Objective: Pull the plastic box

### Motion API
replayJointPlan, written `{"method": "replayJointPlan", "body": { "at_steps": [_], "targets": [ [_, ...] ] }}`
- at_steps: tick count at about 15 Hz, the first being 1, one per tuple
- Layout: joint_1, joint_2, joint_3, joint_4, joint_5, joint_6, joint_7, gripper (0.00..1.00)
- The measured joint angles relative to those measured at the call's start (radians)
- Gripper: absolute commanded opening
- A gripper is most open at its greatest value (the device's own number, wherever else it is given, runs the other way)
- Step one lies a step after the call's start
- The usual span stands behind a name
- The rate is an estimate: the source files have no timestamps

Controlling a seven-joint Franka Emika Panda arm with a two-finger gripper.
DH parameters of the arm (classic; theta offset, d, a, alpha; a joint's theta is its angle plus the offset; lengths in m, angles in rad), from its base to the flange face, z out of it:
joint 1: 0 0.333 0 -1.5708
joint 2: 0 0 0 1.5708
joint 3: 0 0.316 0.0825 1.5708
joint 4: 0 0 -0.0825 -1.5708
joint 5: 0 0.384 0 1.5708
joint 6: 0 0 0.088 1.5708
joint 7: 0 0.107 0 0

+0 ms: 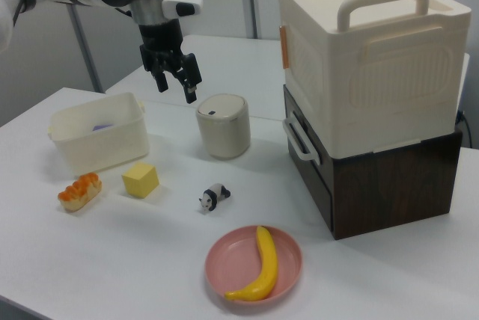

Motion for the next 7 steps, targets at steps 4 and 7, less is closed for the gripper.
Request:
{"method": "replayJointPlan", "body": {
  "at_steps": [4, 7],
  "targets": [
    [0.0, 0.0, 0.002, 0.0, 0.0, -0.009, -0.001, 1.0],
    [-0.001, 0.0, 0.002, 0.0, 0.0, -0.02, -0.011, 1.0]
  ]
}}
